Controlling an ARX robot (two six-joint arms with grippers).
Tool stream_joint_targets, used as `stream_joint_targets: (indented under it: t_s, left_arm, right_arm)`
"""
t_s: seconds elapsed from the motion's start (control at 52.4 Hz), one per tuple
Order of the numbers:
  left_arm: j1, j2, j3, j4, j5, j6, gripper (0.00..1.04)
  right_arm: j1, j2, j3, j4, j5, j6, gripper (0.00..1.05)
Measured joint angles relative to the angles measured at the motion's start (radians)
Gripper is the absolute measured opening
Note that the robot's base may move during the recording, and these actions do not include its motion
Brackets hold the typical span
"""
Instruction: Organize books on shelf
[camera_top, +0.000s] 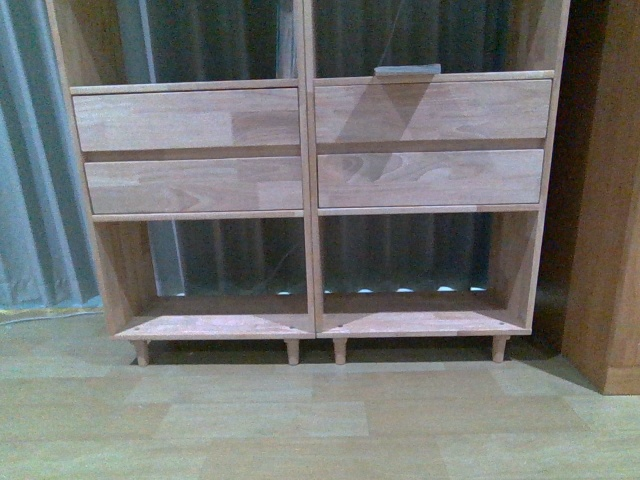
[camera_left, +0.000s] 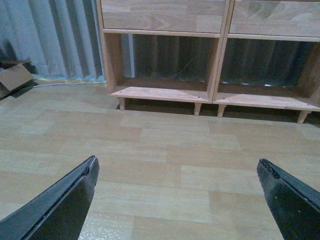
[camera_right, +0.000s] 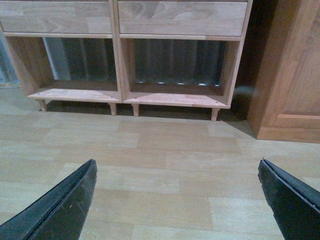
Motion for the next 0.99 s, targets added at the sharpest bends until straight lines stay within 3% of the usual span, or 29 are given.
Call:
stream_joint_targets:
  t_s: [0.993]
  left_arm:
    - [0.0,0.0,0.0,0.0,0.0,0.0,0.98]
  right_arm:
    - [0.0,0.0,0.0,0.0,-0.001,0.0,0.98]
